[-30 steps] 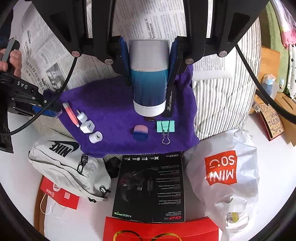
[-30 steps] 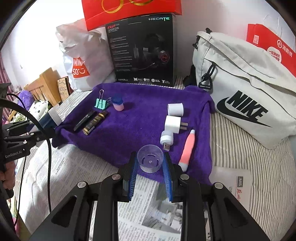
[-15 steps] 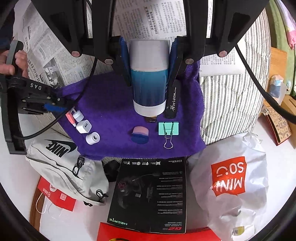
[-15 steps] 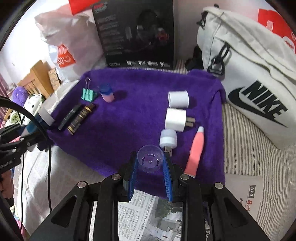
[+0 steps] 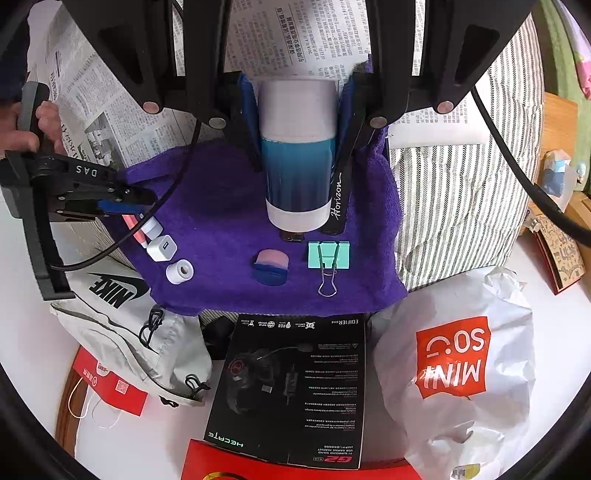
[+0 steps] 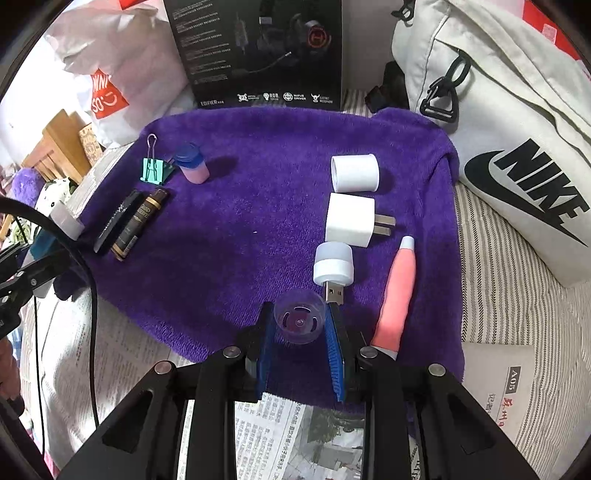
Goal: Organize rigid objects
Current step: 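Lower clear cup onto towel beside USB light and open the right tool, then lower the bottle onto the towel beside the Grand Reserve box and open left tool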
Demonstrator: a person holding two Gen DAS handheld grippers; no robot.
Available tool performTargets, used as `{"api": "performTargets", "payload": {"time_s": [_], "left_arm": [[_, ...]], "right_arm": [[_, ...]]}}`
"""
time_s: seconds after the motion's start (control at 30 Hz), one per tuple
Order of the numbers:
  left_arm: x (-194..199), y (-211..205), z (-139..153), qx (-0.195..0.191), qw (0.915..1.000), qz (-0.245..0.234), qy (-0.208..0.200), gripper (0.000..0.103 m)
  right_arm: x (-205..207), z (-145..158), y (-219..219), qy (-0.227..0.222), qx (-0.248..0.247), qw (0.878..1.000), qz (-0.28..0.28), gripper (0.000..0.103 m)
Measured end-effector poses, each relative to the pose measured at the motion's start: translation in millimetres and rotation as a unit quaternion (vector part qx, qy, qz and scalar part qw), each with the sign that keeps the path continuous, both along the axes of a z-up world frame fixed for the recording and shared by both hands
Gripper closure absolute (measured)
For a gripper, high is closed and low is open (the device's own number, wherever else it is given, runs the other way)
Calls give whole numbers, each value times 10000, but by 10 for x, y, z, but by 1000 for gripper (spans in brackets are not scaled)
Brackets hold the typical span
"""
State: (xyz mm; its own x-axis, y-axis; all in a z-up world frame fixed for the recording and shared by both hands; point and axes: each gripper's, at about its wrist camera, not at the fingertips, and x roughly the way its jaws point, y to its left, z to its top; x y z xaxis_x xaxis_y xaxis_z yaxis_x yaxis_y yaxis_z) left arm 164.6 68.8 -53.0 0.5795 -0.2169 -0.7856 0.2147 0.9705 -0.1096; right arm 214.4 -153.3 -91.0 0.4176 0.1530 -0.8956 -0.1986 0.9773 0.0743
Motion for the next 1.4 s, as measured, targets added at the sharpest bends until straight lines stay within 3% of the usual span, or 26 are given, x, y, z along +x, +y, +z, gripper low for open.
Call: {"api": "performTargets", "payload": {"time_s": [0.4,0.53,0.9,1.3,1.4], "left_arm": [[41,-5,-22,58,10000,-22,73,69],[49,-1,-11,62,9999,-17,110,69],[109,-102,37,144,9998,71,146,69],[503,-454,-97,125,9993,-122,326,69],[603,-525,-156,118,9990,-189,390,69]], "right_arm": [[30,-23,-29,103,163,9998,11,75],[18,-10,-67,140,230,9996,18,70],[-234,205,-217,-33,437,9990,27,65],[-466,346,-449,-180,570,9982,-97,65],[-484,361,-469,-254,415,9988,-96,65]]}}
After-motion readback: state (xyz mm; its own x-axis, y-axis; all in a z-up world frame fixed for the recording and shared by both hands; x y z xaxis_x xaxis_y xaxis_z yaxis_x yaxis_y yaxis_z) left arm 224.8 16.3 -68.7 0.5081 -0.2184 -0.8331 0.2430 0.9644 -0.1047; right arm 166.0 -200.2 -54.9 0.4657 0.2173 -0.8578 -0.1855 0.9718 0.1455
